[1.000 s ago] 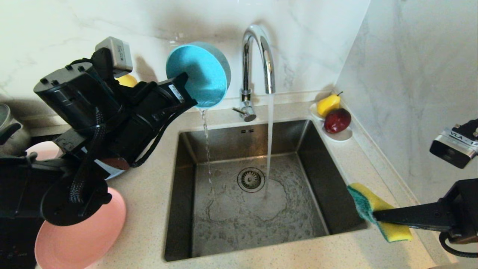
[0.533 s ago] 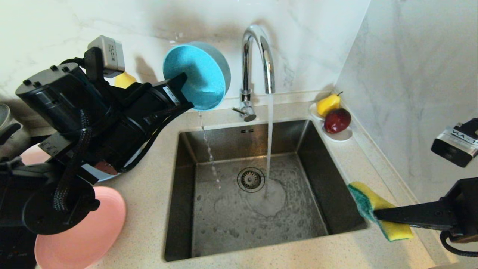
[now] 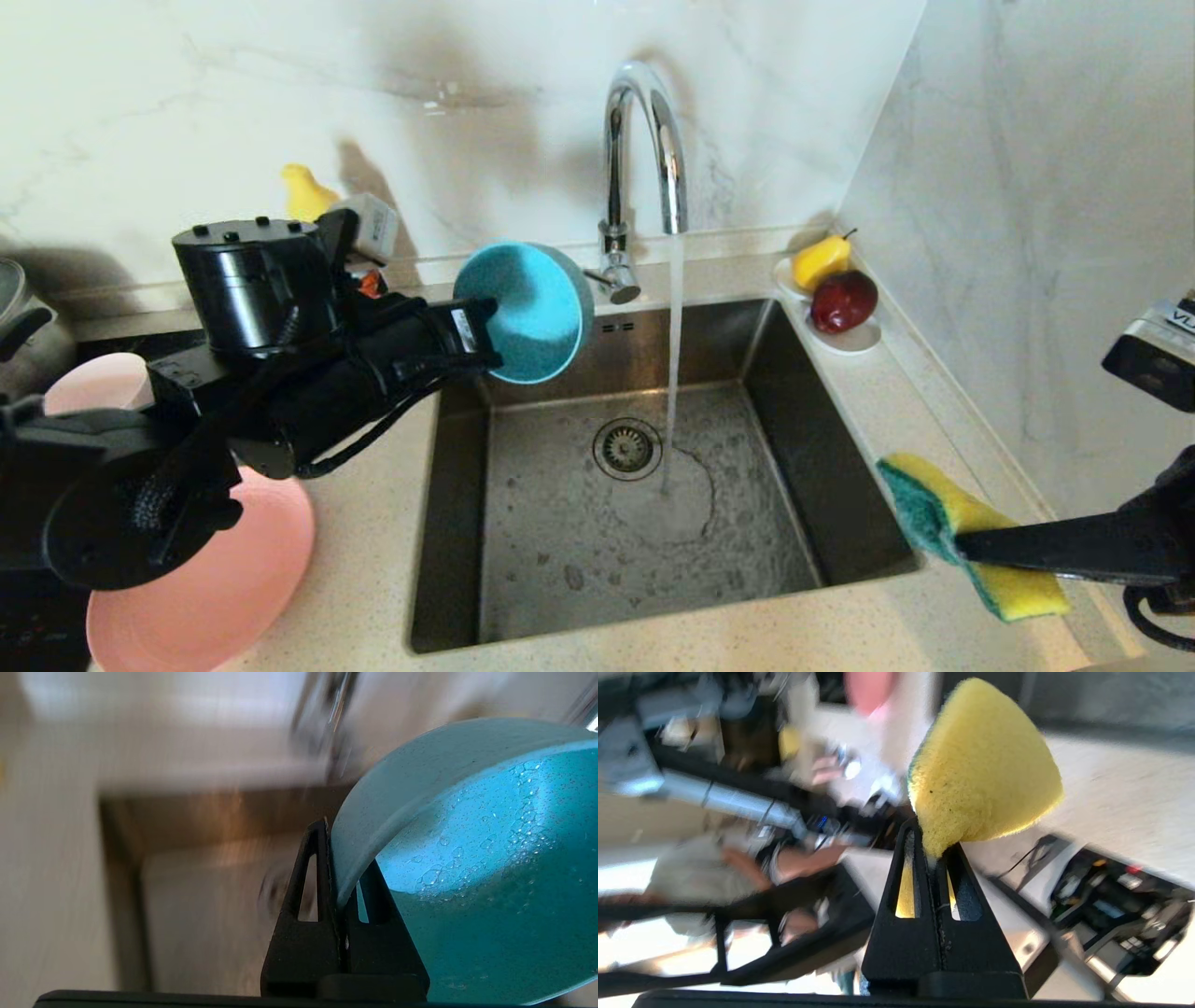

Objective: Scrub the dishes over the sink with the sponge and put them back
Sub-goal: Wash the bowl, then wipe the bowl

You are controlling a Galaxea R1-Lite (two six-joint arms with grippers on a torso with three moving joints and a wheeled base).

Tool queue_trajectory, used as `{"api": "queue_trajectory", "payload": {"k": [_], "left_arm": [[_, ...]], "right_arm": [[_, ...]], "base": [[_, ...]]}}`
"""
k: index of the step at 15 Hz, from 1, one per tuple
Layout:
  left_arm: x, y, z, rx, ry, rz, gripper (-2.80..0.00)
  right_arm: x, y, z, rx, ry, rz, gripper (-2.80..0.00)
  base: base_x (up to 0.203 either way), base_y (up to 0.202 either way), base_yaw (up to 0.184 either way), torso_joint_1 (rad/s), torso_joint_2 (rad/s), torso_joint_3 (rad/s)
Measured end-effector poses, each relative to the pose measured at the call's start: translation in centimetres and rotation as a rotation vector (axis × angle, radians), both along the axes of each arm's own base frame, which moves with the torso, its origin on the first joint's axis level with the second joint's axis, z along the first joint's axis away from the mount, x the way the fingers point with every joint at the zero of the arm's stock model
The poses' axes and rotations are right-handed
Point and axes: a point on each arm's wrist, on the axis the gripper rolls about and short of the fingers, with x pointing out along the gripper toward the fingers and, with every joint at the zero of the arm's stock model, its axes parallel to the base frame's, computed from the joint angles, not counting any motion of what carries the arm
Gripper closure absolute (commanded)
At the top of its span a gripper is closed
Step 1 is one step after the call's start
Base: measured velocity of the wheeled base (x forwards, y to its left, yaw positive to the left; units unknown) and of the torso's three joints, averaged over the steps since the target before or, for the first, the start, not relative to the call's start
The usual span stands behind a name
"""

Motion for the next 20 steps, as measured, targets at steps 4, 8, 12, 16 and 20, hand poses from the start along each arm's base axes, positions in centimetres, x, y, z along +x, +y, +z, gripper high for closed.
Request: {"api": "queue_trajectory", "payload": {"k": [4, 8, 12, 16, 20], "left_arm": [[-2.6, -1.3, -1.7, 0.177, 0.344, -0.080, 0.00], [-4.0, -3.1, -2.7, 0.224, 0.437, -0.096, 0.00], [-4.1, -5.1, -2.9, 0.188, 0.389, -0.036, 0.00], [-4.8, -6.5, -3.0, 0.188, 0.300, 0.038, 0.00], [-6.1, -7.5, -3.4, 0.223, 0.279, 0.074, 0.00]], "right_arm": [[-0.5, 1.6, 0.8, -0.003, 0.014, 0.116, 0.00], [0.0, 3.5, 1.4, -0.020, 0.042, 0.204, 0.00], [1.1, 6.2, 2.1, -0.037, 0.066, 0.295, 0.00], [2.4, 8.9, 1.5, -0.062, 0.107, 0.356, 0.00], [4.1, 11.4, 0.9, -0.118, 0.130, 0.348, 0.00]], "base": [[0.000, 0.000, 0.000, 0.000, 0.00, 0.000], [0.000, 0.000, 0.000, 0.000, 0.00, 0.000], [0.000, 0.000, 0.000, 0.000, 0.00, 0.000], [0.000, 0.000, 0.000, 0.000, 0.00, 0.000], [0.000, 0.000, 0.000, 0.000, 0.00, 0.000]]}}
